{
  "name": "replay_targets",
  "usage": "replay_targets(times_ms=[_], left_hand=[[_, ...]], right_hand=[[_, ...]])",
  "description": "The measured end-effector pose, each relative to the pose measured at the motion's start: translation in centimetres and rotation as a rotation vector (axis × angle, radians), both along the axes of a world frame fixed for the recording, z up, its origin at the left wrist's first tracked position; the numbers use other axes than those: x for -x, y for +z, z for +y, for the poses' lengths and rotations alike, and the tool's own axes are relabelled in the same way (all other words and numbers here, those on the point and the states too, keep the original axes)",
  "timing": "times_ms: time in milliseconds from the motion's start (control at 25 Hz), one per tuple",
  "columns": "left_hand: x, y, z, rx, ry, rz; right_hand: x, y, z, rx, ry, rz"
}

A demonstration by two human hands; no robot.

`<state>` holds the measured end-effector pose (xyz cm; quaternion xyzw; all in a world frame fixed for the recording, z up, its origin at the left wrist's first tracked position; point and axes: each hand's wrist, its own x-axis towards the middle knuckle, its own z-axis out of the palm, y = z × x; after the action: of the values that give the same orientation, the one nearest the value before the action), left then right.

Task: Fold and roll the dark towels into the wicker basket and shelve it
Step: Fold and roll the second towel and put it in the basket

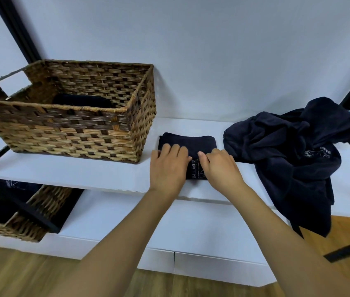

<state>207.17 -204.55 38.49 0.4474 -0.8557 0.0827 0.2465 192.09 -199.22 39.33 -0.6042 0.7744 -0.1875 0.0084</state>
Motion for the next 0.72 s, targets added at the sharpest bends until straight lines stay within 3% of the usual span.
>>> replay_targets(times_ms=[200,520,600,720], left_hand=[[-0.9,-2.0,-0.2,0.14,-0.104,0.021],[-1.4,-1.0,-2.2,0.061,-0.306,-0.043],[-1.1,0.8,-3.5,-0.122,-0.349,-0.119],[-0.1,2.6,-5.2,-0.36,-0.389,-0.167]], right_hand=[[1.1,0.8,-1.8,-0.048,-0.064,-0.358],[1.7,0.5,-3.0,-0.054,-0.111,-0.39],[0.9,0.0,-2.6,0.032,-0.147,-0.283],[-0.2,-2.0,-1.2,0.266,-0.162,0.107]])
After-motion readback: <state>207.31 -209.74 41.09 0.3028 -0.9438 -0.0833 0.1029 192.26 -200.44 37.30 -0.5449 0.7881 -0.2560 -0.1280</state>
